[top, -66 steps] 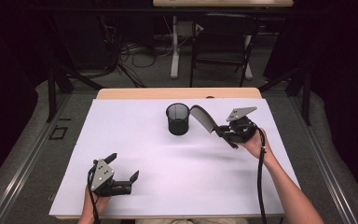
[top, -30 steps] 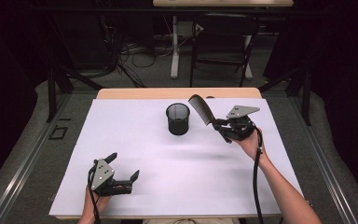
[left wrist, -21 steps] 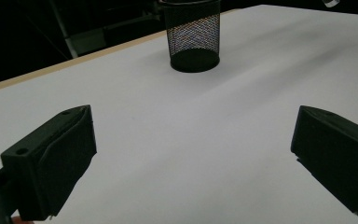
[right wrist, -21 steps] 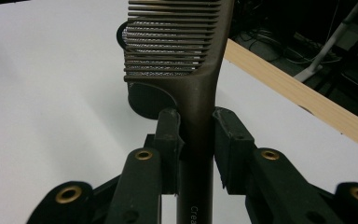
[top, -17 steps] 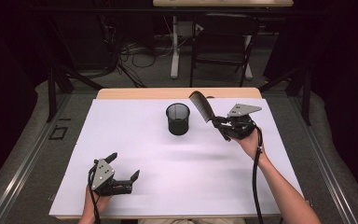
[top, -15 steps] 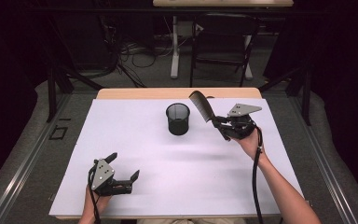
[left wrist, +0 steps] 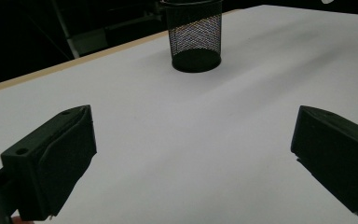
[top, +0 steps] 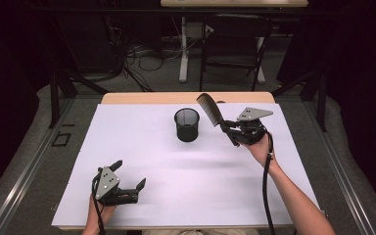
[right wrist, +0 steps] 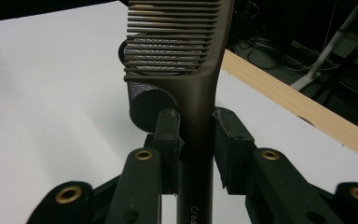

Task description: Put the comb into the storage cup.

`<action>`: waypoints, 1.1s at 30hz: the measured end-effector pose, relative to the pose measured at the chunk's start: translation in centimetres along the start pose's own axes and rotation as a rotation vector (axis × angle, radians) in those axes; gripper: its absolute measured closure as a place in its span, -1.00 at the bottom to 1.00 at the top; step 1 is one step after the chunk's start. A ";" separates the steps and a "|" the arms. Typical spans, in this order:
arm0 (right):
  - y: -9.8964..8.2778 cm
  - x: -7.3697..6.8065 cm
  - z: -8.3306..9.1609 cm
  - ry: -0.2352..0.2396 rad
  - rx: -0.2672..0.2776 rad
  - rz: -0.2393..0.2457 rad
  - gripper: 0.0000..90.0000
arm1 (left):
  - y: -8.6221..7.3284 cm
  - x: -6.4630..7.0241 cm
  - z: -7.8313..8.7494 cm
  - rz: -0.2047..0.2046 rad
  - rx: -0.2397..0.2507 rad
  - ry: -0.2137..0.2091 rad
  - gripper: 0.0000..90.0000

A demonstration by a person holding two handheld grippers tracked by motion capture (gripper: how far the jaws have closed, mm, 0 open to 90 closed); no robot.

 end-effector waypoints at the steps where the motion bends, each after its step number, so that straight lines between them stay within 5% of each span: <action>1: 0.0 0.0 0.0 0.000 0.001 -0.001 0.62 | 0.0 0.0 0.0 -0.002 -0.001 0.000 -1.00; 33: 2.1 0.0 -1.8 0.001 0.034 -0.016 0.62 | 0.0 0.0 0.0 0.002 0.002 -0.001 -1.00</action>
Point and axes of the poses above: each handheld gripper's, and its own axes: z roughly backward along the jaws, y roughly out of its top, x roughly to its right, the point moved 8 cm from there along -z, roughly forward along the jaws, and after that the axes turned 11 degrees about x, right-handed, at the moved point
